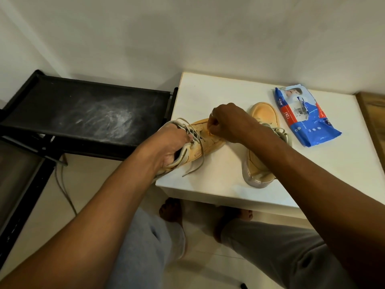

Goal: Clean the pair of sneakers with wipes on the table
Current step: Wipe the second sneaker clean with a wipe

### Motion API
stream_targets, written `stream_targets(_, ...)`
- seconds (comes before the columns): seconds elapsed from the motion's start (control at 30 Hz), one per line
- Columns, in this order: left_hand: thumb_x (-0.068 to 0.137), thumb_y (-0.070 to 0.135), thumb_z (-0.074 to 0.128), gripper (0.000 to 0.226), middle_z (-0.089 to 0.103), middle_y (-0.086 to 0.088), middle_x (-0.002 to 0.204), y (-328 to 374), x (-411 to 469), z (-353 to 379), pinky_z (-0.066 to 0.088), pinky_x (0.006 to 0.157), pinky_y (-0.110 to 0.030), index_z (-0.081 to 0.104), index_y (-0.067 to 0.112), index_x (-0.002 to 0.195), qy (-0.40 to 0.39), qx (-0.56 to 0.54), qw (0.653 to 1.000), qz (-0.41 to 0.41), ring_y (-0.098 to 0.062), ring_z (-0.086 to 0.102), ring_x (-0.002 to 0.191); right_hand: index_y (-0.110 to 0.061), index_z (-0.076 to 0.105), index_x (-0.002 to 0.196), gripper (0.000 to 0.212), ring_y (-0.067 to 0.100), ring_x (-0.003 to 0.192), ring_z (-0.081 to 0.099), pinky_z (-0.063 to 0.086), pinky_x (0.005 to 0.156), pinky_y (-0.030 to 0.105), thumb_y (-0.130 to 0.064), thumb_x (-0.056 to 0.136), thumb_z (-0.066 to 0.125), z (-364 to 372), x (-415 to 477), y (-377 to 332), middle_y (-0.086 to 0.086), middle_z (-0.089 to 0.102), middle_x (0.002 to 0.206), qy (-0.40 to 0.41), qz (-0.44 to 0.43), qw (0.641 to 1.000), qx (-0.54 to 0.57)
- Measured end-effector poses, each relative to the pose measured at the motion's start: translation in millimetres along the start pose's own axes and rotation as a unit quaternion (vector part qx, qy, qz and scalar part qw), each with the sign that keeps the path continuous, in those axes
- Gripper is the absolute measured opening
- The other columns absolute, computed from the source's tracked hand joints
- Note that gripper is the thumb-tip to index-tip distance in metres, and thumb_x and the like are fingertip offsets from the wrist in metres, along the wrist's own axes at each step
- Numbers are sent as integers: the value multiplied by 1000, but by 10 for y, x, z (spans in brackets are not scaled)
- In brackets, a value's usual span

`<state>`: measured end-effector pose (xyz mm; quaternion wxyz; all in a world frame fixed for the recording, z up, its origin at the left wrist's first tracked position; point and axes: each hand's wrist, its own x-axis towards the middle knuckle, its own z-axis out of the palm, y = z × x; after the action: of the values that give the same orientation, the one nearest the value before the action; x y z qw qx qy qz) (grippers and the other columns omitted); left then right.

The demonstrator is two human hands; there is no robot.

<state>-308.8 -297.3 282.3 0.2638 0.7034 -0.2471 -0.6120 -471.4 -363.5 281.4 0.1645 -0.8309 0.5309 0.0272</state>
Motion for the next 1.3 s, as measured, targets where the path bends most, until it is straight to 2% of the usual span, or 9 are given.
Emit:
stream_targets(0.1,98,3,59,14,75,-15,101,18,-10,7,59,92,-45,71,7,104,10,0,1000,11,-26,71,89,-13,56,61,16,25,56,54,41,48,30,-8,76,54,-56,-2,12,5,54,60,-2,22,999,-37)
stream_targets(0.27,100,3,57,16,75,-16,103,23,1,21,59,92,-46,71,8,103,9,3,1000,3,-26,69,86,-10,70,89,18,30,72,63,53,64,35,-11,86,53,79,-8,76,10,68,83,100,12,994,-40)
stream_targets(0.37,100,5,58,14,75,-15,103,28,-8,7,58,89,-43,71,8,104,14,12,1000,-5,-24,68,84,-15,74,92,21,24,74,65,53,65,33,-13,86,54,86,-23,-29,4,71,85,47,-15,999,18)
stream_targets(0.5,99,5,59,14,76,-14,99,33,-18,7,60,89,-43,71,7,106,2,11,1000,-6,-23,70,82,-13,64,67,13,23,59,58,47,51,31,-11,77,56,-44,3,-19,3,61,63,-10,16,1000,-7)
stream_targets(0.57,99,5,60,13,76,-14,99,34,-7,7,60,89,-43,71,8,106,2,19,1000,-3,-23,70,83,-10,62,70,9,29,61,57,42,52,30,-9,77,56,-40,0,1,7,57,66,21,39,999,-30)
stream_targets(0.7,99,6,60,13,76,-14,100,46,-6,9,61,87,-43,71,8,105,3,20,1000,-2,-24,71,83,-9,67,89,16,32,70,61,49,59,34,-12,84,52,80,-17,32,11,65,82,92,21,994,-51)
stream_targets(0.9,99,3,58,15,76,-15,101,36,-33,5,59,91,-46,71,7,105,-5,4,1000,-3,-27,73,89,-17,64,76,8,26,66,61,42,53,26,-17,80,57,-17,-32,-32,2,60,70,15,17,999,-31)
stream_targets(1.1,99,3,58,16,75,-15,100,43,-23,18,58,92,-47,70,6,108,-1,7,1000,-2,-27,72,90,-10,67,90,15,31,72,61,47,59,32,-12,85,54,55,-29,46,10,66,84,107,28,992,-64)
stream_targets(1.3,99,6,59,15,76,-17,104,38,-24,7,58,92,-50,70,7,110,-2,13,1000,-8,-31,74,101,-15,68,82,11,26,68,62,48,57,30,-18,80,59,7,-29,-70,5,66,77,25,26,999,-24)
